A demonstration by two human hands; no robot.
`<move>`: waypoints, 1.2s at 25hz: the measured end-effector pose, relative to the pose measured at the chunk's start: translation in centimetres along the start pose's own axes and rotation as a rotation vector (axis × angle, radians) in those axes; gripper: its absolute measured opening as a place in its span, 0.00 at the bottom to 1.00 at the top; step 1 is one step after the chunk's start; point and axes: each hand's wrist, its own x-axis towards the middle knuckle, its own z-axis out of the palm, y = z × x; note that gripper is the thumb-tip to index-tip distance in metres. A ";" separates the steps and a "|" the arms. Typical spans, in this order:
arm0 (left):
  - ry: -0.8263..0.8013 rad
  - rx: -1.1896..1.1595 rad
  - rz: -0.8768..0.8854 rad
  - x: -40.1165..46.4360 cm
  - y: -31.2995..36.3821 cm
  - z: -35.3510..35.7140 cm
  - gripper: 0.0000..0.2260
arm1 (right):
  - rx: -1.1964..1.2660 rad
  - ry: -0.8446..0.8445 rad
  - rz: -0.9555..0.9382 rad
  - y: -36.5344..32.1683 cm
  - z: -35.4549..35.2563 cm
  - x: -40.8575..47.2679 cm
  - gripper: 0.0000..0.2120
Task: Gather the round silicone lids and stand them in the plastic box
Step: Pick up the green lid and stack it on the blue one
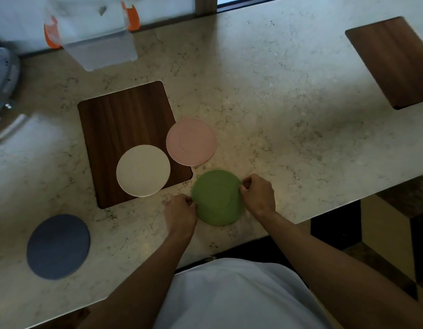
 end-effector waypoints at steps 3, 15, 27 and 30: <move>-0.001 0.014 0.024 -0.1 0.0 0.2 0.04 | -0.048 0.015 -0.030 0.1 0.2 -0.4 0.07; -0.082 -0.275 -0.249 1.1 0.1 -0.3 0.03 | 0.113 -0.103 0.100 -0.6 -0.4 0.4 0.05; 0.029 -0.614 -0.296 0.4 -7.9 -8.7 0.11 | 0.200 -0.259 -0.157 -9.1 4.1 -3.4 0.08; 0.124 -0.655 -0.340 -0.3 -11.9 -11.8 0.13 | 0.133 -0.343 -0.256 -13.0 7.1 -5.3 0.09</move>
